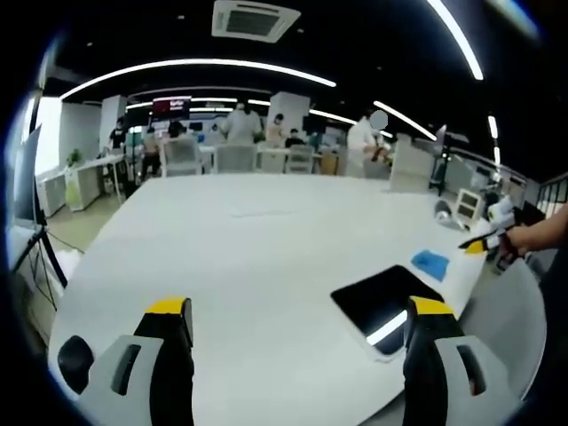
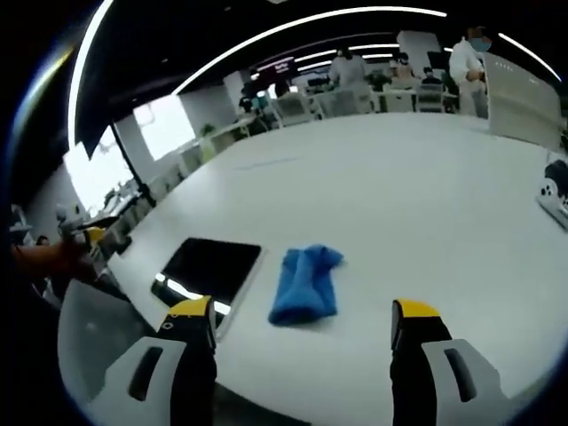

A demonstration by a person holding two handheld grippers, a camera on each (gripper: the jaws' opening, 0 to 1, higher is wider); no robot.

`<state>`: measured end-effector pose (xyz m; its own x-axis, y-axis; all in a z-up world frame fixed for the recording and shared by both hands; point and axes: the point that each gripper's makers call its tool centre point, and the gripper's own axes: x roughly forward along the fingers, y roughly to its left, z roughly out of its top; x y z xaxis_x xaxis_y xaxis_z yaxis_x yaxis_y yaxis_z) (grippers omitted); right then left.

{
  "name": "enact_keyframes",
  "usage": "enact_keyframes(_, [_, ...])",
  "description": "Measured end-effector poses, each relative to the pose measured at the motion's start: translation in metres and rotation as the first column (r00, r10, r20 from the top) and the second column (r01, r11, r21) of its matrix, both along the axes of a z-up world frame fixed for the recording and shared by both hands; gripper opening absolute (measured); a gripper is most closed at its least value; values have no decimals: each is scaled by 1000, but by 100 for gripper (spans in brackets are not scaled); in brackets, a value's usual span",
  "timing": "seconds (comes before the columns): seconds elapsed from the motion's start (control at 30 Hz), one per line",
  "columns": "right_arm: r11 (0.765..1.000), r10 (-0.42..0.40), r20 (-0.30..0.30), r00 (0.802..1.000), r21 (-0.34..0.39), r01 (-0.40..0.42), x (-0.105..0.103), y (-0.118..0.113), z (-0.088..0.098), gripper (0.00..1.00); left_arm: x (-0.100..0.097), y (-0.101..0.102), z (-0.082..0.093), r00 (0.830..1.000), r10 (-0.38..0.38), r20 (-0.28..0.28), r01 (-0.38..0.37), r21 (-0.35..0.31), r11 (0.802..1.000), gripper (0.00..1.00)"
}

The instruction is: Wipe the mirror surface with the cleaning cloth until all visible marks leave the cleaned area.

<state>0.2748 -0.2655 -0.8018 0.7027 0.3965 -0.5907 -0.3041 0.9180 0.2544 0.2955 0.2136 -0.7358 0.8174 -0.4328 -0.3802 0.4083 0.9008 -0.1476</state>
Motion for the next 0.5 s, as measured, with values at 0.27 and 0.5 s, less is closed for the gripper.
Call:
enact_keyframes(0.27, [1000, -18, -20, 1000, -3, 18, -5, -4, -7, 80, 2, 2, -2, 1000, 12, -13, -12, -5, 1000, 100])
enact_keyframes(0.5, [1000, -20, -31, 999, -10, 20, -8, -6, -8, 80, 3, 4, -3, 999, 27, -20, -28, -41, 999, 100])
